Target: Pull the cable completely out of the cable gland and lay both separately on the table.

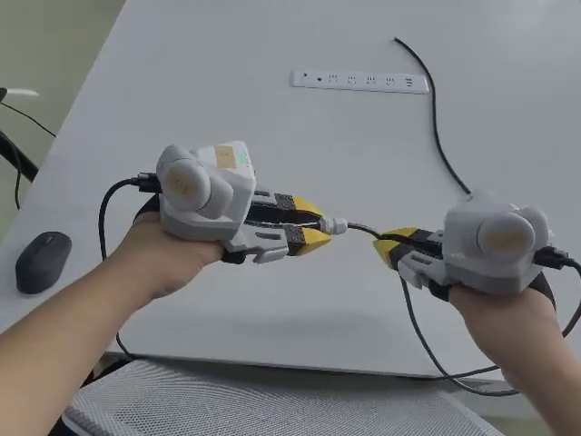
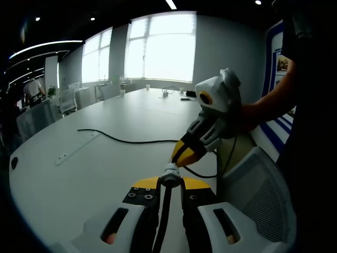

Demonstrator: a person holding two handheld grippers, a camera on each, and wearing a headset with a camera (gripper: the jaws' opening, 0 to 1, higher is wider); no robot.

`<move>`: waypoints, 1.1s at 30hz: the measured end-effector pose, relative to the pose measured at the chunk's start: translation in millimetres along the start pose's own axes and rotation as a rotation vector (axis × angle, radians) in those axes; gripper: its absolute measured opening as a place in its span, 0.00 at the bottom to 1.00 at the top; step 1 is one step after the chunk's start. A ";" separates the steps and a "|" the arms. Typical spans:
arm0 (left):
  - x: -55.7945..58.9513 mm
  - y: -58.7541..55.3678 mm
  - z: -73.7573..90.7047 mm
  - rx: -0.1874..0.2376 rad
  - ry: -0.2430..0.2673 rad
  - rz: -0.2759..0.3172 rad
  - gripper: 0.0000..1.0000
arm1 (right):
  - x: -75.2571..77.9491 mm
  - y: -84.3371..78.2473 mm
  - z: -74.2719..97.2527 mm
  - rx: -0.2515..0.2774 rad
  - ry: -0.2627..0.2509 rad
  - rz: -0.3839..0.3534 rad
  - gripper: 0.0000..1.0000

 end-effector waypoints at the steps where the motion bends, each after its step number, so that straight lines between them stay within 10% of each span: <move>1: 0.0 -0.1 0.0 0.000 0.000 0.000 0.15 | 2.2 -2.9 -0.6 -0.002 -0.003 -0.015 0.01; 26: 3.7 -1.9 1.2 0.001 0.004 -0.006 0.15 | 20.7 -54.1 -2.8 -0.049 -0.065 -0.587 0.01; 33: 7.1 -1.8 1.0 -0.001 -0.002 -0.007 0.15 | 19.2 -61.5 -0.5 -0.064 -0.076 -0.620 0.01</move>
Point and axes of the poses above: the centre of the closed fingertips' face, and the gripper's own axes: z roughly backward along the fingers, x roughly to its right, y roughly out of its top, the point moved 8 cm from there along z, roughly backward along the fingers, and after that the axes turned 5 degrees about z, right-handed, at the moved point
